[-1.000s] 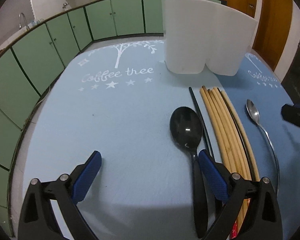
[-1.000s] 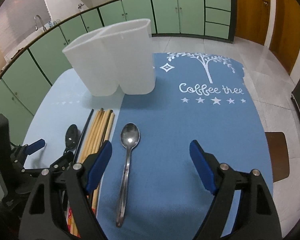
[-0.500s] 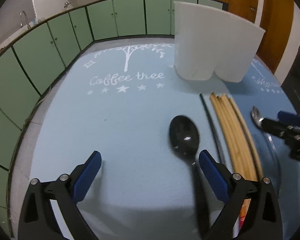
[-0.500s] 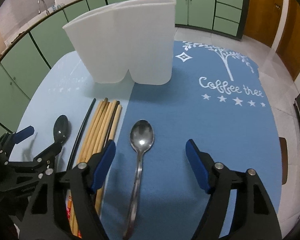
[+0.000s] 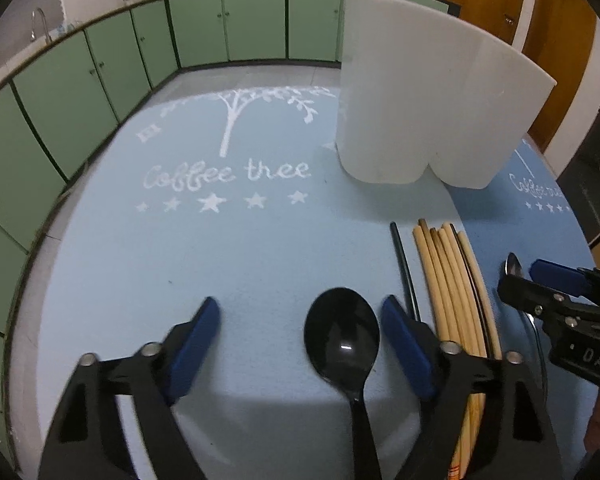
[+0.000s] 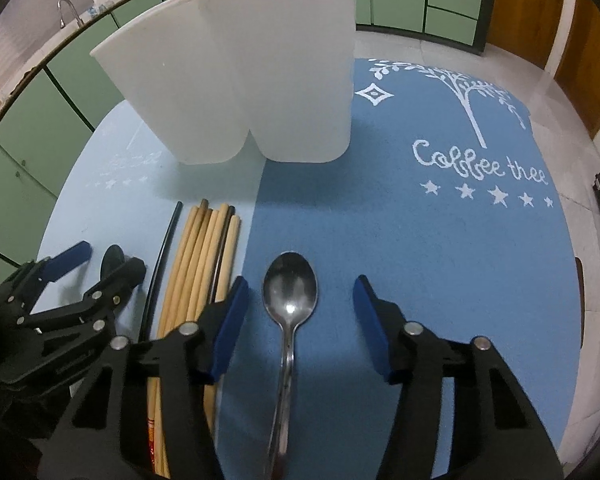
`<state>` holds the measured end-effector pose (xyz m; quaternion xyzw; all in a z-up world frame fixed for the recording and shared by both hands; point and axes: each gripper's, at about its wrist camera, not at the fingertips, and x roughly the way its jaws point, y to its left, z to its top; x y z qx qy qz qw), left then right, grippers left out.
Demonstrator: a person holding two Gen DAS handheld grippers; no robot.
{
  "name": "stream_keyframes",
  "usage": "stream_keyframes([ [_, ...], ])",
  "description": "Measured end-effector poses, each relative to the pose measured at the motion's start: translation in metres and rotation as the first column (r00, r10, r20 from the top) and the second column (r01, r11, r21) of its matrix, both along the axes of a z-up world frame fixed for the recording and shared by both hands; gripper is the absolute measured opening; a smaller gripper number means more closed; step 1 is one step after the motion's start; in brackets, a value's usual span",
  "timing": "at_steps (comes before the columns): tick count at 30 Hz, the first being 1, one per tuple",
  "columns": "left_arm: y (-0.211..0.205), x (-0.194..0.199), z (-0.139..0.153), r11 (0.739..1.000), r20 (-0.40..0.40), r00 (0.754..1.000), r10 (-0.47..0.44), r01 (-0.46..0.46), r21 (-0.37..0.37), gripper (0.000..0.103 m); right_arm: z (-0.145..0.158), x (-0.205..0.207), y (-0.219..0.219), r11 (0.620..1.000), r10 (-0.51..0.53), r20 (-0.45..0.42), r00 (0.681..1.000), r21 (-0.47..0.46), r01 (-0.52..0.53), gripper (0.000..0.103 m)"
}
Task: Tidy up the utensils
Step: 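Grasp the black spoon with the left tool while the right tool grasps the metal spoon, then carry both spoons to the white holder and release them inside while both tools open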
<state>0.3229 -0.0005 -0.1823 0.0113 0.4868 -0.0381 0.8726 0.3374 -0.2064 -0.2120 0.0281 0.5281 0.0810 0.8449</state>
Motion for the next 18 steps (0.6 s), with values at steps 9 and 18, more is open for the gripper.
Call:
stream_keyframes([
  [9, -0.001, -0.008, 0.007, 0.996, 0.036, 0.998, -0.044, 0.047, -0.079, 0.035, 0.0, 0.002, 0.0, 1.0, 0.015, 0.006, 1.0, -0.009, -0.015, 0.028],
  [18, 0.0, -0.035, 0.047, 0.994, 0.248, 0.968, -0.031, 0.055, -0.089, 0.034, 0.038, -0.028, -0.023, 0.994, 0.026, 0.212, 0.977, 0.101, -0.049, 0.027],
])
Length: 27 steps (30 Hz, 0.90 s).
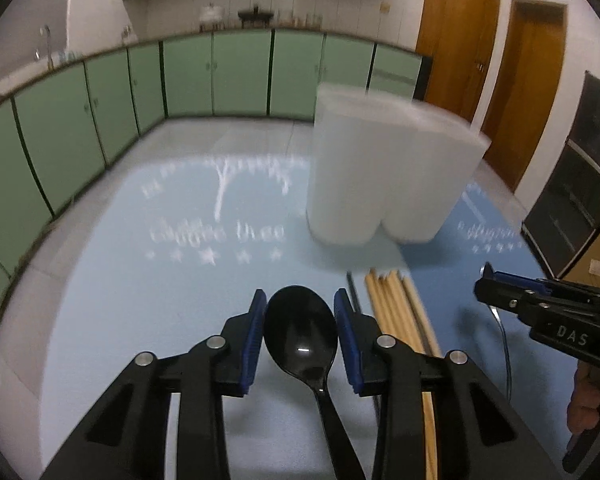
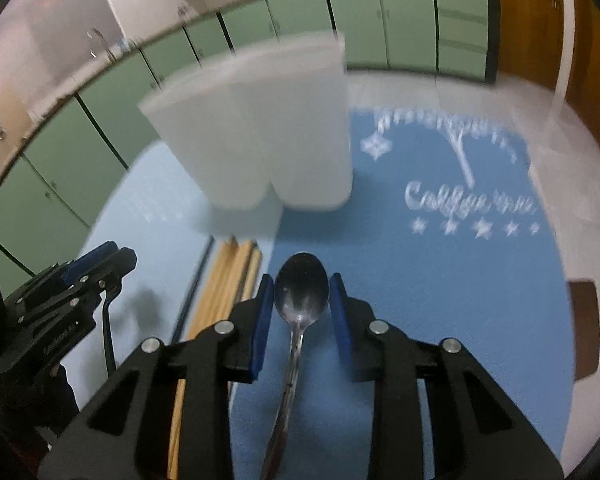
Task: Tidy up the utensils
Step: 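Carry both spoons to the white holder and release them inside while both tools open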
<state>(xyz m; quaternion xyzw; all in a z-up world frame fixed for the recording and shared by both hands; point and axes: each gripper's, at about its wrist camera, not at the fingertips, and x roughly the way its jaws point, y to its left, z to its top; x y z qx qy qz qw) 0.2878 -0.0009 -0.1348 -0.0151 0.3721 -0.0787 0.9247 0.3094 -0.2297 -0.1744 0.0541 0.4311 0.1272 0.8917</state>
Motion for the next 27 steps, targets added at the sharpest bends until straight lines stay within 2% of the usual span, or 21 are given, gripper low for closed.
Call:
stream_keyframes([
  [2, 0.0, -0.006, 0.013, 1.0, 0.065, 0.998, 0.0, 0.0, 0.004, 0.034, 0.011, -0.004, -0.003, 1.0, 0.005, 0.059, 0.998, -0.004, -0.005, 0.027],
  [6, -0.002, -0.012, 0.036, 1.0, 0.166, 0.986, -0.004, 0.005, -0.002, 0.034, 0.028, -0.004, -0.012, 0.999, 0.015, 0.139, 0.99, 0.049, -0.022, 0.027],
  [12, -0.003, -0.003, 0.081, 1.0, 0.305, 0.952, 0.002, 0.007, -0.028, 0.034, 0.08, -0.009, -0.028, 0.985, 0.028, 0.276, 0.961, 0.159, -0.074, 0.027],
  [16, -0.007, 0.018, 0.114, 0.999, 0.409, 0.913, 0.002, 0.015, -0.038, 0.035, 0.125, -0.004, -0.039, 0.967, 0.046, 0.375, 0.926, 0.217, -0.135, 0.027],
  [20, -0.015, 0.055, 0.142, 0.998, 0.49, 0.872, 0.011, 0.018, -0.055, 0.035, 0.155, 0.015, -0.044, 0.962, 0.053, 0.434, 0.899, 0.218, -0.162, 0.027],
  [25, -0.033, 0.103, 0.147, 1.0, 0.551, 0.834, 0.009, 0.008, -0.028, 0.035, 0.173, 0.053, -0.046, 0.969, 0.046, 0.48, 0.876, 0.193, -0.156, 0.027],
  [27, -0.037, 0.117, 0.143, 1.0, 0.556, 0.831, 0.004, 0.01, -0.022, 0.035, 0.171, 0.069, -0.046, 0.974, 0.038, 0.484, 0.874, 0.177, -0.141, 0.027],
])
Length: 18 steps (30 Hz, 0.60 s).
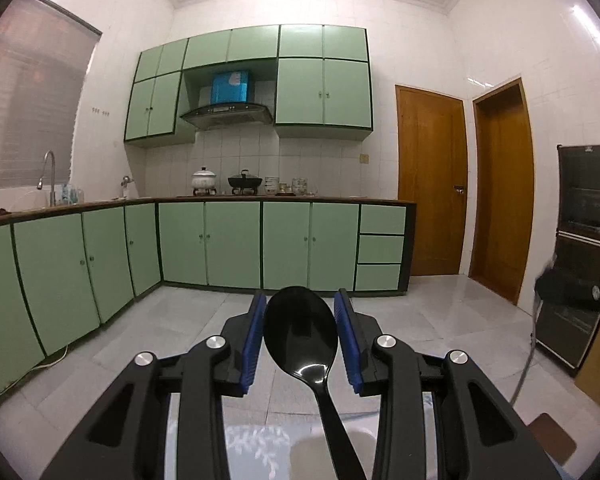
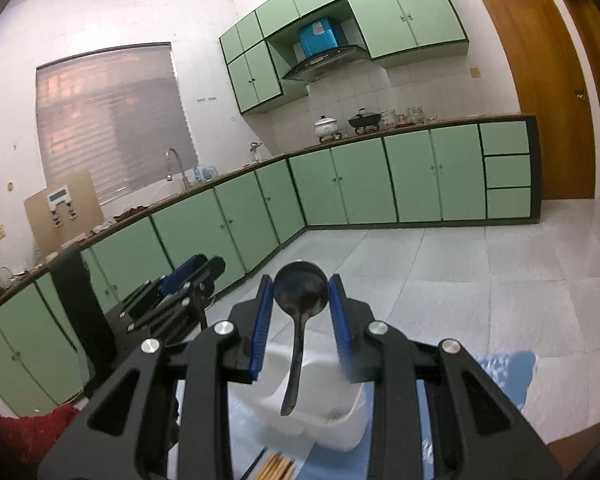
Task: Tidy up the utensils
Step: 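Carry both spoons to the white holder and release them inside while both tools open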
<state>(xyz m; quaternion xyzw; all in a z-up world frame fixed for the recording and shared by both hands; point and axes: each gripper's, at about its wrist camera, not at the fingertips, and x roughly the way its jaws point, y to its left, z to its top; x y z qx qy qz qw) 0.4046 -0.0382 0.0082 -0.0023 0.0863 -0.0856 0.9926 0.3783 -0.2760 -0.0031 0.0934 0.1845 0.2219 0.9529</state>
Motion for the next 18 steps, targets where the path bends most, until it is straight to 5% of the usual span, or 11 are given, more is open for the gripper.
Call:
stream_keyframes([
  [10, -0.002, 0.031, -0.042, 1.0, -0.066, 0.998, -0.018, 0.018, 0.006, 0.036, -0.06, 0.052, 0.017, 0.997, -0.024, -0.113, 0.993, -0.081, 0.014, 0.029],
  [14, 0.002, 0.032, -0.05, 0.999, -0.087, 0.996, -0.031, 0.032, 0.01, 0.046, -0.069, 0.05, 0.02, 0.997, -0.021, -0.137, 0.99, -0.083, 0.009, 0.032],
  [18, 0.007, 0.019, -0.044, 1.0, -0.095, 0.995, -0.027, 0.026, -0.009, 0.05, -0.066, 0.039, 0.016, 0.997, -0.042, -0.133, 0.99, -0.075, 0.032, 0.044],
])
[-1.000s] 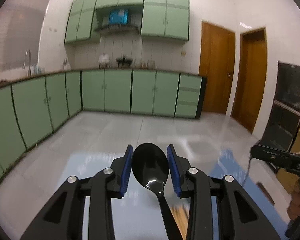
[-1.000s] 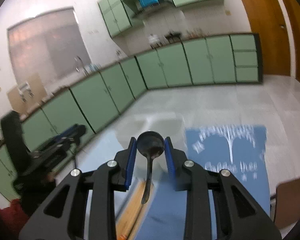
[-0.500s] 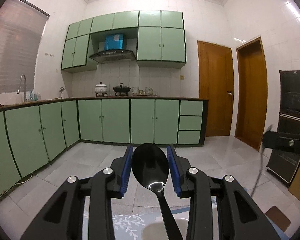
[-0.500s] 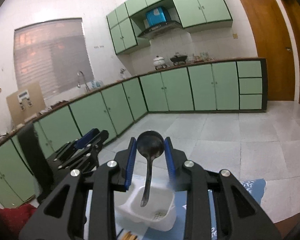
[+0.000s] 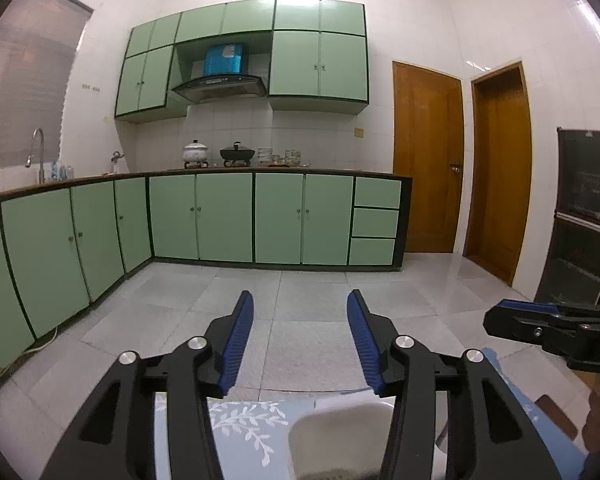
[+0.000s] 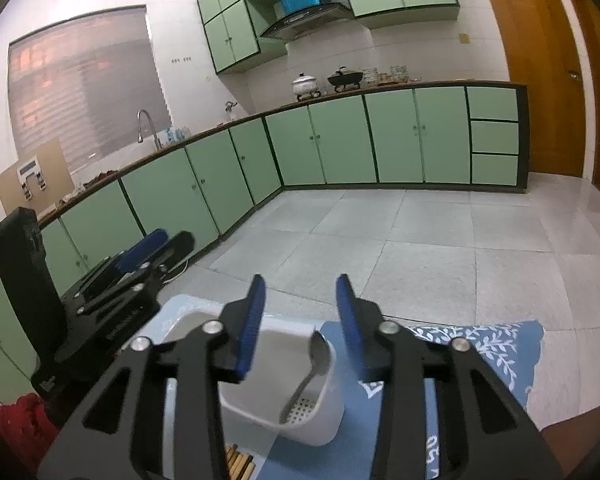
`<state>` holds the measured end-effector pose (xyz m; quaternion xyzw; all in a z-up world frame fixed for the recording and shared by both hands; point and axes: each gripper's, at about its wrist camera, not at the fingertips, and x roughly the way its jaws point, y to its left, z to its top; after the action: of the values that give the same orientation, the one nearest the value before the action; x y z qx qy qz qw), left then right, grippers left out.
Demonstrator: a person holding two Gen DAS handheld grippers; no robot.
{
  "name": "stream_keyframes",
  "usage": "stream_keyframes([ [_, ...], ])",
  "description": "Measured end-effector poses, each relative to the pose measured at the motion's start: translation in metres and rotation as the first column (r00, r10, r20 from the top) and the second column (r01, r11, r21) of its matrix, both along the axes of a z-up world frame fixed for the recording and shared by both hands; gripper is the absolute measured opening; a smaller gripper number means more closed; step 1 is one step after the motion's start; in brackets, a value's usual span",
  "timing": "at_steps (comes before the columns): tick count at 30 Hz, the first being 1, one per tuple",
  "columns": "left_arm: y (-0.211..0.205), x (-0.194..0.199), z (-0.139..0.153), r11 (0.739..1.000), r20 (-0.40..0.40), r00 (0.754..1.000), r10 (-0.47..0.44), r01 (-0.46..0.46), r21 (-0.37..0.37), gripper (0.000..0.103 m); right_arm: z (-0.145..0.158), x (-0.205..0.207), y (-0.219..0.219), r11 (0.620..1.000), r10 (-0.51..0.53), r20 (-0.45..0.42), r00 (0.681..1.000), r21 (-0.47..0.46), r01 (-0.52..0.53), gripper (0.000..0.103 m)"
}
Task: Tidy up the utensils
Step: 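Carry both spoons to the white holder and release them inside while both tools open, then move both tools back to the chopstick bundle on the mat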
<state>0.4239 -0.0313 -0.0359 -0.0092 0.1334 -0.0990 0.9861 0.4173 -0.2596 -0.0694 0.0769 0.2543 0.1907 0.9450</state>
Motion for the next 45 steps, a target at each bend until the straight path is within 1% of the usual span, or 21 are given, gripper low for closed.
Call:
stream_keyframes([
  [1, 0.003, -0.007, 0.003, 1.0, -0.005, 1.0, 0.003, -0.003, -0.009, 0.052, 0.001, -0.004, 0.0, 1.0, -0.009, 0.005, 1.0, 0.001, 0.009, 0.051],
  [2, 0.004, -0.012, 0.004, 1.0, -0.009, 1.0, 0.007, -0.007, -0.014, 0.053, 0.002, -0.012, -0.003, 1.0, -0.026, 0.013, 1.0, -0.002, 0.026, 0.054],
  [3, 0.006, -0.02, 0.006, 1.0, -0.016, 1.0, 0.013, -0.013, -0.012, 0.055, 0.003, -0.021, -0.005, 0.999, -0.041, 0.018, 0.999, -0.01, 0.041, 0.06],
  [4, 0.008, -0.027, 0.007, 1.0, -0.025, 1.0, 0.02, -0.02, -0.008, 0.058, 0.002, -0.028, -0.007, 0.998, -0.052, 0.022, 0.998, -0.019, 0.053, 0.069],
  [5, 0.012, -0.037, 0.007, 1.0, -0.04, 0.999, 0.027, -0.027, -0.002, 0.062, 0.001, -0.04, -0.008, 0.996, -0.076, 0.026, 0.997, -0.033, 0.077, 0.075],
  [7, 0.016, -0.058, 0.003, 1.0, -0.071, 0.997, 0.027, -0.027, 0.005, 0.067, -0.004, -0.063, -0.011, 0.991, -0.122, 0.028, 0.992, -0.053, 0.123, 0.09],
  [10, 0.023, -0.095, -0.009, 0.999, -0.132, 0.991, 0.031, -0.029, 0.021, 0.075, -0.02, -0.094, -0.016, 0.987, -0.152, 0.0, 0.988, -0.061, 0.152, 0.093],
  [12, 0.03, -0.121, -0.022, 0.999, -0.192, 0.981, 0.033, -0.032, 0.01, 0.081, -0.034, -0.118, -0.014, 0.985, -0.16, -0.042, 0.986, -0.072, 0.157, 0.094],
  [14, 0.036, -0.145, -0.036, 0.999, -0.257, 0.965, 0.041, -0.043, -0.003, 0.086, -0.046, -0.141, -0.01, 0.981, -0.177, -0.065, 0.982, -0.094, 0.17, 0.095],
  [16, 0.038, -0.163, -0.049, 0.999, -0.304, 0.952, 0.039, -0.042, -0.004, 0.088, -0.056, -0.158, -0.008, 0.978, -0.19, -0.086, 0.978, -0.098, 0.182, 0.096],
  [19, 0.039, -0.193, -0.071, 0.999, -0.376, 0.926, 0.041, -0.036, 0.02, 0.088, -0.077, -0.191, -0.005, 0.974, -0.213, -0.127, 0.969, -0.107, 0.2, 0.096],
  [22, 0.037, -0.212, -0.085, 0.999, -0.412, 0.91, 0.038, -0.024, 0.041, 0.088, -0.094, -0.215, 0.001, 0.965, -0.243, -0.142, 0.96, -0.133, 0.224, 0.096],
  [26, 0.034, -0.237, -0.105, 0.998, -0.452, 0.892, 0.027, 0.002, 0.064, 0.088, -0.117, -0.245, 0.01, 0.964, -0.255, -0.182, 0.95, -0.127, 0.234, 0.096],
  [29, 0.032, -0.25, -0.113, 0.997, -0.44, 0.897, 0.037, -0.006, 0.073, 0.088, -0.13, -0.261, 0.02, 0.956, -0.265, -0.169, 0.949, -0.172, 0.236, 0.096],
  [32, 0.033, -0.257, -0.116, 0.998, -0.436, 0.899, 0.045, -0.022, 0.058, 0.088, -0.136, -0.27, 0.026, 0.956, -0.265, -0.17, 0.949, -0.177, 0.235, 0.096],
  [36, 0.038, -0.264, -0.106, 0.999, -0.416, 0.909, 0.038, -0.026, 0.034, 0.088, -0.134, -0.277, 0.037, 0.96, -0.247, -0.174, 0.953, -0.176, 0.216, 0.096],
  [39, 0.041, -0.271, -0.101, 0.998, -0.386, 0.921, 0.057, -0.041, 0.049, 0.088, -0.137, -0.284, 0.049, 0.954, -0.242, -0.145, 0.959, -0.217, 0.207, 0.096],
  [41, 0.044, -0.274, -0.1, 0.996, -0.366, 0.927, 0.079, -0.064, 0.054, 0.088, -0.14, -0.285, 0.056, 0.946, -0.244, -0.133, 0.961, -0.25, 0.205, 0.088],
  [42, 0.045, -0.275, -0.1, 0.996, -0.366, 0.927, 0.084, -0.069, 0.054, 0.088, -0.141, -0.285, 0.059, 0.947, -0.231, -0.141, 0.963, -0.259, 0.189, 0.077],
  [43, 0.046, -0.275, -0.101, 0.996, -0.376, 0.923, 0.083, -0.07, 0.048, 0.088, -0.143, -0.284, 0.063, 0.949, -0.215, -0.152, 0.965, -0.267, 0.169, 0.074],
  [45, 0.048, -0.277, -0.102, 0.997, -0.387, 0.918, 0.083, -0.073, 0.039, 0.088, -0.145, -0.284, 0.068, 0.944, -0.209, -0.159, 0.965, -0.289, 0.157, 0.072],
])
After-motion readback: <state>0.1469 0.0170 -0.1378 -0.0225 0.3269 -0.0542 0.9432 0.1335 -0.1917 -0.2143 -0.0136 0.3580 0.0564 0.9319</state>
